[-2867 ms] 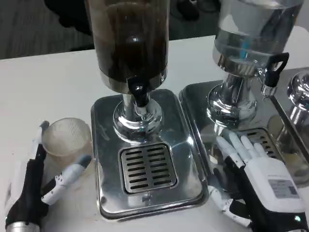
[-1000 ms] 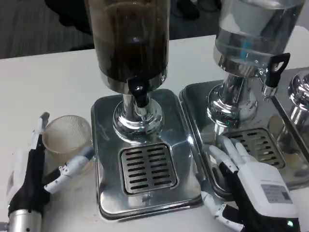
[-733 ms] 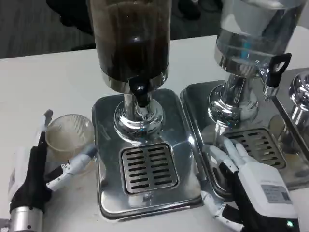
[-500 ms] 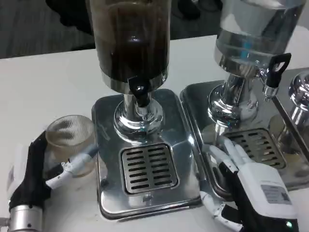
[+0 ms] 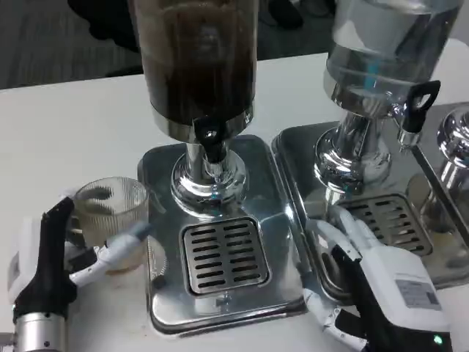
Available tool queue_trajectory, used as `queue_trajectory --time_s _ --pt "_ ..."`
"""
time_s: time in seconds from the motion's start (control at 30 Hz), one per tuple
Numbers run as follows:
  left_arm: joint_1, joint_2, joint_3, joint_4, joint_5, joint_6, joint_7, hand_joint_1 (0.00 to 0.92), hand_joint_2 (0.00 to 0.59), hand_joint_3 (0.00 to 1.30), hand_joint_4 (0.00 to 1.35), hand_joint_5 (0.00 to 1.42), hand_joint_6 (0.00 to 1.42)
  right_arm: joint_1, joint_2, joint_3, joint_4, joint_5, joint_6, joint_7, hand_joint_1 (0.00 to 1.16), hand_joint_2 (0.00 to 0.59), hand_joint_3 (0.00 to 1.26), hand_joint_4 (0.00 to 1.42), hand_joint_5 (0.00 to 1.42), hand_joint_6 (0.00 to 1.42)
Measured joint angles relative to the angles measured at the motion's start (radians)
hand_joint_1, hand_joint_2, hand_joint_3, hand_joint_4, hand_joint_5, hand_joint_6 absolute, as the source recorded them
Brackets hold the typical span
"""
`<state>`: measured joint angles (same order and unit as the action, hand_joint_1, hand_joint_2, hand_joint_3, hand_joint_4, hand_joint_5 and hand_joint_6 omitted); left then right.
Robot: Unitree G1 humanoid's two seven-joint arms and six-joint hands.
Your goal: Grasp the cup under the faucet to collect the drink, then remove the cup.
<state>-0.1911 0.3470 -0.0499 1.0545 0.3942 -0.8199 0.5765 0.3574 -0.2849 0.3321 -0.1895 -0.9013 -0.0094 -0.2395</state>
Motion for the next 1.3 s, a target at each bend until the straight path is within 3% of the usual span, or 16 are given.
queue_trajectory --time_s 0.43,0.9,1.3 --pt "0.029 0.0 0.001 -0.057 0.012 0.0 0.085 0.718 0.0 0.88 0.97 1.06 1.17 -0.016 -0.001 0.0 0.023 0.015 0.0 0.0 0.39 0.488 0.17 0.0 0.05 0.19" --pt "0.046 0.005 -0.002 -0.215 0.017 -0.015 0.047 0.741 0.0 0.92 0.99 1.09 1.23 -0.022 -0.002 0.0 0.025 0.014 -0.002 -0.013 0.39 0.488 0.17 0.0 0.05 0.2" --pt "0.048 -0.017 -0.083 -0.27 0.12 -0.016 0.017 0.742 0.0 0.92 0.99 1.09 1.24 0.011 -0.007 -0.015 -0.026 -0.002 -0.001 -0.038 0.39 0.488 0.17 0.0 0.03 0.17"
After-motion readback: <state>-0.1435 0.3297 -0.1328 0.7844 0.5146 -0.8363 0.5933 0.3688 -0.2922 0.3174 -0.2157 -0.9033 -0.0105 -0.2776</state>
